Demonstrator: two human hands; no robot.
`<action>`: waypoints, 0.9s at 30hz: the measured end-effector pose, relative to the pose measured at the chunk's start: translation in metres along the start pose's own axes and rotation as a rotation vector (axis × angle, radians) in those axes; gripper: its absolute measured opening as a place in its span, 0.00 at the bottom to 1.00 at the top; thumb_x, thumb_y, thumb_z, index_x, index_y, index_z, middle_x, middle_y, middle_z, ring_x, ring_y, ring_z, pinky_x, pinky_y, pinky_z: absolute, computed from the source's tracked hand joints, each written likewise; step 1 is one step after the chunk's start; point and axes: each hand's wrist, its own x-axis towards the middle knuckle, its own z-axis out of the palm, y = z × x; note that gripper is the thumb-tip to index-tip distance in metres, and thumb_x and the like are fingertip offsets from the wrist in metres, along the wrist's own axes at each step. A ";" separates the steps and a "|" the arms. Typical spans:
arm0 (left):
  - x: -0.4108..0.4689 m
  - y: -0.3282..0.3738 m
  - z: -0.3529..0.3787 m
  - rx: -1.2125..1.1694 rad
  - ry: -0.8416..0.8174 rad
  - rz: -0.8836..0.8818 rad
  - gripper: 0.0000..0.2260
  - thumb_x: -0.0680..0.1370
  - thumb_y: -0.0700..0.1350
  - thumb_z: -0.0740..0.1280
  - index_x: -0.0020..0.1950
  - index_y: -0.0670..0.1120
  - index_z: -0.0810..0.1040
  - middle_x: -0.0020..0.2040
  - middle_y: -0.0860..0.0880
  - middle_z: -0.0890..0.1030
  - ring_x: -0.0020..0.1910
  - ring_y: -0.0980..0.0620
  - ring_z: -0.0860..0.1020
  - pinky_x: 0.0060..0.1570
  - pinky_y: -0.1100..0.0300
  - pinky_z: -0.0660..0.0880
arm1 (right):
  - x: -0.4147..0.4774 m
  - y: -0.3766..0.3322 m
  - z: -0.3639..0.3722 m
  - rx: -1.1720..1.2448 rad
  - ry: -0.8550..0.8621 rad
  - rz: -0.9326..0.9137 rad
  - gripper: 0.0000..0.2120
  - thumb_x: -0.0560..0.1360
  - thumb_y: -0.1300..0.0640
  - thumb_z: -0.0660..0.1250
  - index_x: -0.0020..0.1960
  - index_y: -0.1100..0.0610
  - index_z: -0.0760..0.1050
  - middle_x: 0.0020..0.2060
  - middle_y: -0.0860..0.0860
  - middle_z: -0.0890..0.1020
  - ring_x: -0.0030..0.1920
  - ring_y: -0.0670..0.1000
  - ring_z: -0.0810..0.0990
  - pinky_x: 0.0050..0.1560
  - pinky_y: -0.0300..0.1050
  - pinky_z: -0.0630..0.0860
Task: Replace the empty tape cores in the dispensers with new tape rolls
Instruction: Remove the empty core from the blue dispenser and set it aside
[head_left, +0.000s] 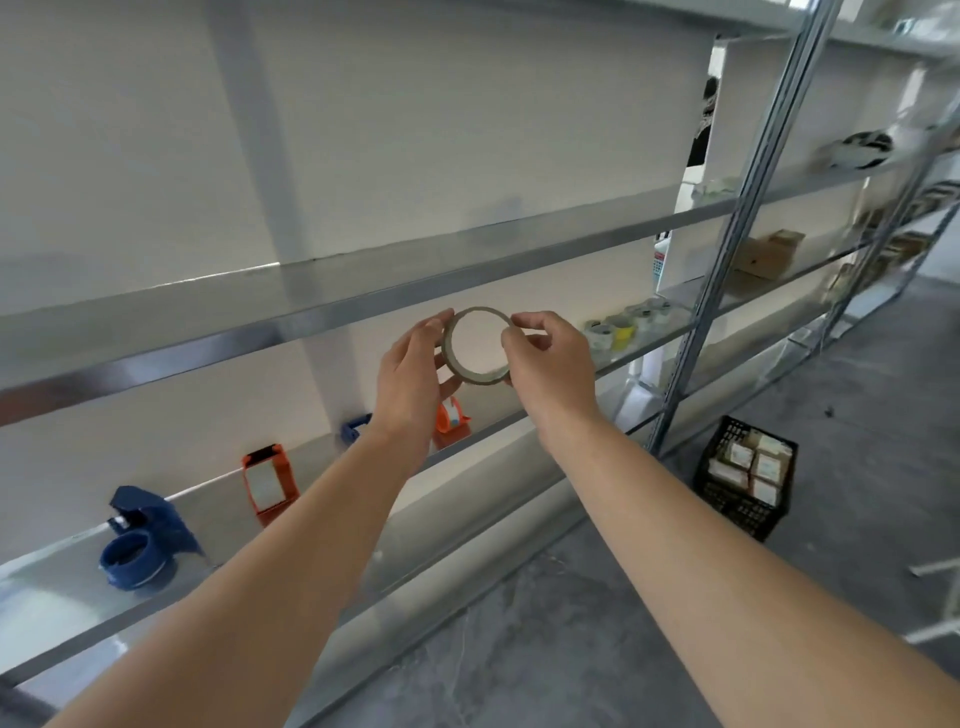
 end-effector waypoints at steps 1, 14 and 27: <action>0.003 -0.002 0.011 0.001 -0.002 0.003 0.10 0.87 0.49 0.63 0.56 0.56 0.85 0.62 0.50 0.83 0.66 0.48 0.80 0.64 0.51 0.81 | 0.008 0.002 -0.007 0.002 0.003 0.000 0.10 0.79 0.52 0.68 0.60 0.48 0.80 0.54 0.46 0.83 0.53 0.48 0.82 0.54 0.53 0.85; 0.071 -0.035 0.087 -0.023 -0.059 -0.078 0.12 0.87 0.48 0.63 0.64 0.50 0.85 0.62 0.50 0.83 0.64 0.48 0.81 0.55 0.57 0.82 | 0.095 0.039 -0.044 0.010 0.018 0.081 0.09 0.80 0.55 0.67 0.59 0.48 0.78 0.52 0.46 0.83 0.51 0.48 0.82 0.54 0.52 0.85; 0.207 -0.100 0.132 0.083 -0.216 -0.107 0.13 0.86 0.53 0.62 0.64 0.53 0.84 0.66 0.48 0.80 0.65 0.50 0.80 0.66 0.49 0.80 | 0.218 0.098 -0.019 -0.094 0.157 0.189 0.09 0.75 0.53 0.68 0.55 0.45 0.80 0.46 0.45 0.85 0.47 0.49 0.85 0.54 0.56 0.84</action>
